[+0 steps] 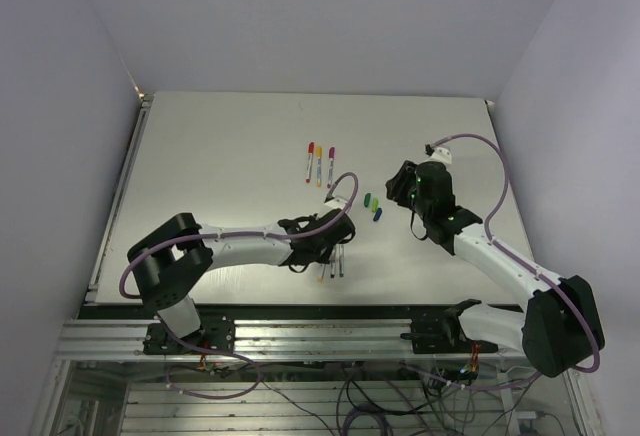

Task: Insert the pens into the pen caps

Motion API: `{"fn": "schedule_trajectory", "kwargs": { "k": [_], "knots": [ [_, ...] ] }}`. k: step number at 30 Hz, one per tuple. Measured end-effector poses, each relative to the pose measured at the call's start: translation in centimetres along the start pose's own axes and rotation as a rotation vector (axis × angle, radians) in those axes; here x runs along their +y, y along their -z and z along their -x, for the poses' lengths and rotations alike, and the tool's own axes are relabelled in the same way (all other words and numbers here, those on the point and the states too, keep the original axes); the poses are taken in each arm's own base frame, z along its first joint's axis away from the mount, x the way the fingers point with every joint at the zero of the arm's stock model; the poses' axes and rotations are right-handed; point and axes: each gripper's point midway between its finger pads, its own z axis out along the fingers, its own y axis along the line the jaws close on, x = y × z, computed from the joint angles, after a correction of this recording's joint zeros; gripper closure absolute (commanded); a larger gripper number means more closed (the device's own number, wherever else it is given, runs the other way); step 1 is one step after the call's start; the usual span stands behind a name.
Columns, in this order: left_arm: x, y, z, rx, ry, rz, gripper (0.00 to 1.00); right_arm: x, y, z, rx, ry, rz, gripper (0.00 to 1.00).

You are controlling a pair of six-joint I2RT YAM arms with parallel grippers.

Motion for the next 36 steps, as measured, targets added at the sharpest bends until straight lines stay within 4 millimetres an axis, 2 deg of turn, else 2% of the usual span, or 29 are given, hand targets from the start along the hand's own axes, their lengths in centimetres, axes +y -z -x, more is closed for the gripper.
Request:
{"fn": "schedule_trajectory", "kwargs": {
  "k": [6, 20, 28, 32, 35, 36],
  "knots": [
    [-0.1, 0.1, -0.5, 0.013, -0.001, 0.003, 0.61, 0.0, -0.3, -0.5, 0.018, -0.001, -0.001, 0.59],
    [-0.8, 0.2, -1.0, 0.030, -0.006, -0.026, 0.59, 0.2, -0.3, -0.3, 0.010, -0.005, 0.011, 0.59],
    [-1.0, -0.5, -3.0, 0.088, -0.025, -0.037, 0.59, 0.3, -0.4, -0.3, 0.008, -0.006, 0.013, 0.59],
    [-1.2, -0.6, -3.2, 0.092, -0.027, -0.041, 0.59, 0.2, -0.6, -0.4, 0.013, -0.005, 0.010, 0.59],
    [-1.2, -0.7, -3.2, 0.095, -0.028, -0.040, 0.68, 0.2, -0.6, -0.5, 0.015, -0.005, 0.008, 0.59],
    [-1.2, -0.7, -3.2, 0.095, -0.028, -0.039, 0.79, 0.2, -0.6, -0.5, 0.017, -0.005, 0.008, 0.59]
  ]
}}
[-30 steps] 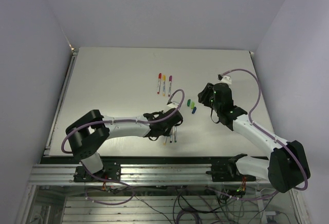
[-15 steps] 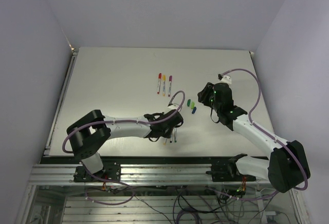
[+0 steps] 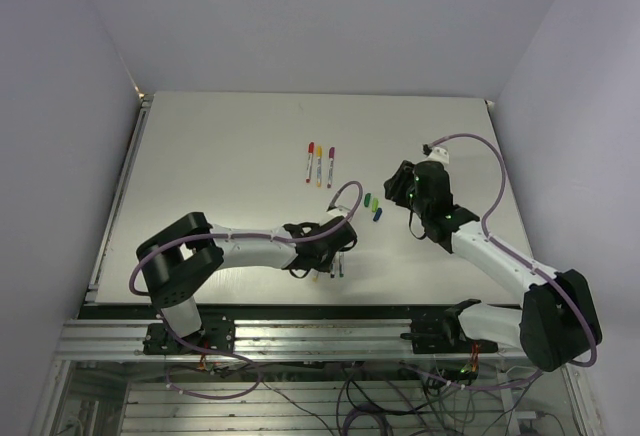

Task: Insert the pens into the pen caps

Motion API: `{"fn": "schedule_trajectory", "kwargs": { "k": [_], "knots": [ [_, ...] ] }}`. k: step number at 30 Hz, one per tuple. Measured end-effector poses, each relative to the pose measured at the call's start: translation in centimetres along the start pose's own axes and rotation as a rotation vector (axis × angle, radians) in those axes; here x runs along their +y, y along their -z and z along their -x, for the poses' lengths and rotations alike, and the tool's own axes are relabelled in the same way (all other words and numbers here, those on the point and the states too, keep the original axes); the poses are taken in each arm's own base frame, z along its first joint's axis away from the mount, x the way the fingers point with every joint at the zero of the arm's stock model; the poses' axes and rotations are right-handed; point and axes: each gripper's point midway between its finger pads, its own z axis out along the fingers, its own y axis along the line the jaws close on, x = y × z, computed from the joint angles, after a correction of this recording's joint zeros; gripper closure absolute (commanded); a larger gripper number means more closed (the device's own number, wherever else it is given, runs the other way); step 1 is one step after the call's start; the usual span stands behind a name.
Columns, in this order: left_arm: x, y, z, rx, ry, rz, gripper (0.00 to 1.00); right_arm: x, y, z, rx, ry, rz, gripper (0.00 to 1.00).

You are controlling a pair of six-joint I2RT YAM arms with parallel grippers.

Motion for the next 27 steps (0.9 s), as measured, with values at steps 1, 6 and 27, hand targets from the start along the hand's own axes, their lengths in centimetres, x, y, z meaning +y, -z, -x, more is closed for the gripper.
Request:
{"fn": "schedule_trajectory", "kwargs": {
  "k": [1, 6, 27],
  "knots": [
    [0.1, 0.0, -0.1, 0.003, 0.000, 0.002, 0.86, 0.0, 0.0, 0.0, 0.002, 0.000, -0.001, 0.59],
    [0.2, 0.1, -0.2, 0.010, 0.006, 0.011, 0.93, -0.3, -0.3, -0.5, 0.016, 0.003, -0.009, 0.60],
    [8.1, 5.1, 6.0, -0.174, 0.250, 0.165, 0.93, -1.0, -4.4, -5.1, 0.244, 0.110, -0.062, 0.68]
  ]
}}
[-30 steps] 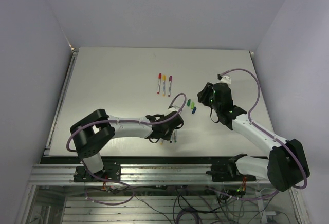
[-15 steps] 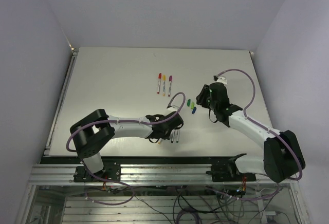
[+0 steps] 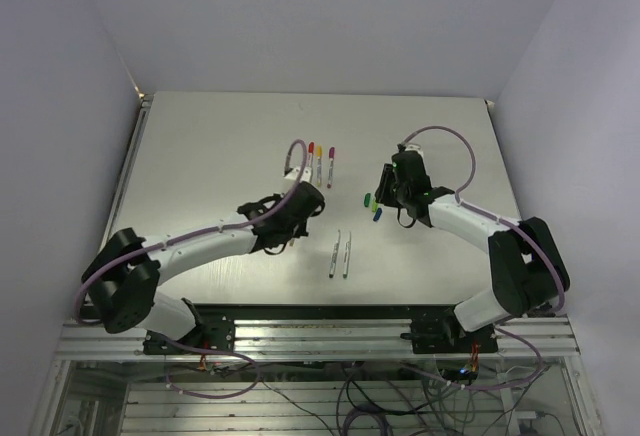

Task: Insert the pens into the pen caps

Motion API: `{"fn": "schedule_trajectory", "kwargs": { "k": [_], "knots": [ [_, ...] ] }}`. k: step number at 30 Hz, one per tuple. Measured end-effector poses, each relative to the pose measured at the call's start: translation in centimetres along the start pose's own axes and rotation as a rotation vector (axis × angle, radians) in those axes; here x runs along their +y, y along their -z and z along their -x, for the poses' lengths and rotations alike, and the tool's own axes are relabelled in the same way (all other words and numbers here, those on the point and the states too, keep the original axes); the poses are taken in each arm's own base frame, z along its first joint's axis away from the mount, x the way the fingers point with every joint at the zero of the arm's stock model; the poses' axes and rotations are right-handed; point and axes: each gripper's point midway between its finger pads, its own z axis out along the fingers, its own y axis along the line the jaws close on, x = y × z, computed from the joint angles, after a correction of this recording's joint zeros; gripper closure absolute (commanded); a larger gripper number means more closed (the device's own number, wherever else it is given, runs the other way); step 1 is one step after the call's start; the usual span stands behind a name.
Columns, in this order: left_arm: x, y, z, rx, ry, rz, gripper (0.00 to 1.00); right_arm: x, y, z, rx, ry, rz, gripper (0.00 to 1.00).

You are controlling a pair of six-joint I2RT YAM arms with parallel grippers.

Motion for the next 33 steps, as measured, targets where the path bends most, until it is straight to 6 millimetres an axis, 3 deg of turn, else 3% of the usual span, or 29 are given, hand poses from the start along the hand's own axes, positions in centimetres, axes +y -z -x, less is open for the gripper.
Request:
{"fn": "schedule_trajectory", "kwargs": {
  "k": [3, 5, 22, 33],
  "knots": [
    [1.2, 0.5, 2.3, -0.058, 0.069, -0.002, 0.93, 0.0, -0.7, -0.1, 0.020, 0.011, -0.010, 0.70],
    [1.6, 0.4, 2.8, -0.068, 0.086, 0.004, 0.93, 0.0, -0.9, -0.2, 0.028, 0.018, -0.014, 0.70],
    [0.8, -1.3, 2.0, -0.035, 0.089, -0.018, 0.93, -0.8, -3.0, -2.4, 0.116, 0.049, -0.053, 0.72],
    [0.8, -1.8, 1.7, -0.018, 0.089, -0.019, 0.93, -0.6, -4.0, -2.5, 0.134, 0.053, -0.053, 0.73]
  ]
}}
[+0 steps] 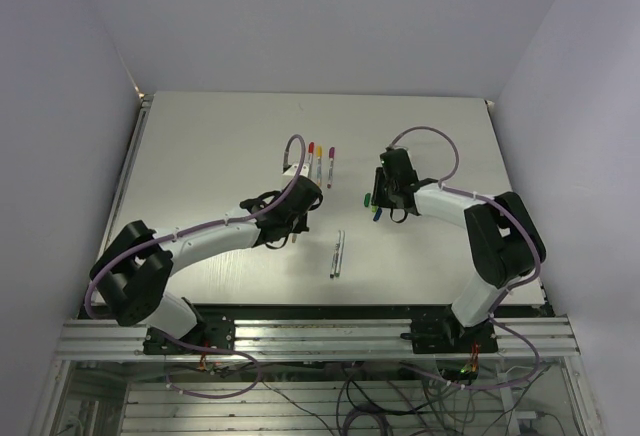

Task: Insert the pens into the pen caps

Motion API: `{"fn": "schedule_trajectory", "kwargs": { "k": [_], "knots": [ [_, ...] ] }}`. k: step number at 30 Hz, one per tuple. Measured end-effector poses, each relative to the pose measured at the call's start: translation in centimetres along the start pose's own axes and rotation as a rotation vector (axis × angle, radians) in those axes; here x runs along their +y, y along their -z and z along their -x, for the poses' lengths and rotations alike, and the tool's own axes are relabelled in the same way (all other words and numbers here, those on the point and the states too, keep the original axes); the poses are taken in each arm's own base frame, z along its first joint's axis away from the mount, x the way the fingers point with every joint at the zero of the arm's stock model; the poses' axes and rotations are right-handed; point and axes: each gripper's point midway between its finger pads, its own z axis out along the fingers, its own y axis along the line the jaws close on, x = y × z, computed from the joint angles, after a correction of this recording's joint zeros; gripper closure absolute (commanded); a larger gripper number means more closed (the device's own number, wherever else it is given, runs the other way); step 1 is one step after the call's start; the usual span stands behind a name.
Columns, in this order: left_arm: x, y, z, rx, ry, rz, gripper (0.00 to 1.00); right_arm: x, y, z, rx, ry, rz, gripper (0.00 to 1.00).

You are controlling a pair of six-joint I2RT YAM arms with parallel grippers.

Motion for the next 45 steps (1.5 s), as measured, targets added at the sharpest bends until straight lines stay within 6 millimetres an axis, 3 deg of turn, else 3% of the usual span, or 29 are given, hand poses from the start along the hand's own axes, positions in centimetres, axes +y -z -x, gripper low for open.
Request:
{"fn": "schedule_trajectory", "kwargs": {
  "k": [6, 40, 42, 44, 45],
  "knots": [
    [0.1, -0.1, 0.1, -0.002, 0.004, 0.002, 0.93, -0.1, -0.6, -0.8, 0.028, 0.003, -0.001, 0.73],
    [0.4, -1.2, -0.6, 0.039, -0.011, -0.001, 0.93, -0.9, -1.0, -1.1, 0.020, 0.054, -0.147, 0.75],
    [0.3, -1.3, -0.6, 0.039, -0.011, -0.002, 0.93, -0.9, -0.9, -1.1, 0.018, 0.058, -0.152, 0.79],
    [0.2, -1.4, -0.5, 0.039, -0.010, -0.003, 0.93, -0.8, -0.9, -1.2, 0.018, 0.059, -0.155, 1.00],
    [0.2, -1.4, -0.4, 0.038, -0.010, -0.005, 0.93, -0.8, -1.0, -1.2, 0.018, 0.056, -0.155, 1.00]
  ]
}}
